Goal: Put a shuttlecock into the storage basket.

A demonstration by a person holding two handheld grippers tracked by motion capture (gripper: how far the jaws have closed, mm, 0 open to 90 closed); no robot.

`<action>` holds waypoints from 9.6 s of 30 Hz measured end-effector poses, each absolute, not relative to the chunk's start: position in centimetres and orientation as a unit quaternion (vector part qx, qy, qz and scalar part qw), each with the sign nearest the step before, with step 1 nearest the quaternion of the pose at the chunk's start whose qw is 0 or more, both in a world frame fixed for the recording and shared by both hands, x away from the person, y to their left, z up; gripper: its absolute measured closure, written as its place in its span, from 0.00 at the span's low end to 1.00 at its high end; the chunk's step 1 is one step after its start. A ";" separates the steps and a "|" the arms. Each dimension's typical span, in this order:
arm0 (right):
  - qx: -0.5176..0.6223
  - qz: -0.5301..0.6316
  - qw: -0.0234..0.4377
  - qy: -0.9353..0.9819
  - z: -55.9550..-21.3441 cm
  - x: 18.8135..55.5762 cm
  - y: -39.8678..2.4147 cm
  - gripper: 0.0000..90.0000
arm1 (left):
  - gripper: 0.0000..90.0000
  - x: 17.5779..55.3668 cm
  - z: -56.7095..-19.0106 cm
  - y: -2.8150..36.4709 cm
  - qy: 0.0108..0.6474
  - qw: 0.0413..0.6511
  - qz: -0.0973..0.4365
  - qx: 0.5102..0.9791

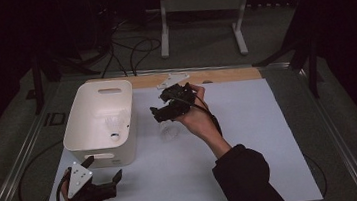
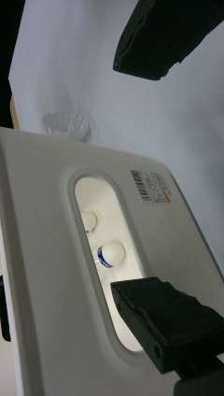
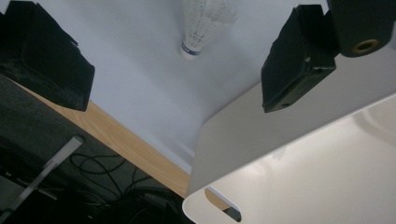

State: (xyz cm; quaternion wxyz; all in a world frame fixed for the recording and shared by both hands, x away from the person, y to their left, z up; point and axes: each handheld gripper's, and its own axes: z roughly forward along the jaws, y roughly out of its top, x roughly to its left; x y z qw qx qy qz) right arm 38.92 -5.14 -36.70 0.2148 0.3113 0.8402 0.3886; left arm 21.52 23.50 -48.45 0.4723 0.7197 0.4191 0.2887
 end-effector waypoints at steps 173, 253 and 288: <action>0.365 0.307 0.163 0.864 -48.0 40.6 -6.3 0.98 | 0.00 21.4 -48.5 23.5 0.418 0.470 0.290 0.721; 0.385 0.354 0.165 0.836 -42.2 39.6 -7.4 0.98 | 0.00 21.4 -48.5 23.5 0.420 0.471 0.291 0.719; 0.380 0.374 0.170 0.829 -39.9 40.0 -6.6 0.98 | 0.00 21.4 -48.4 23.5 0.419 0.472 0.290 0.720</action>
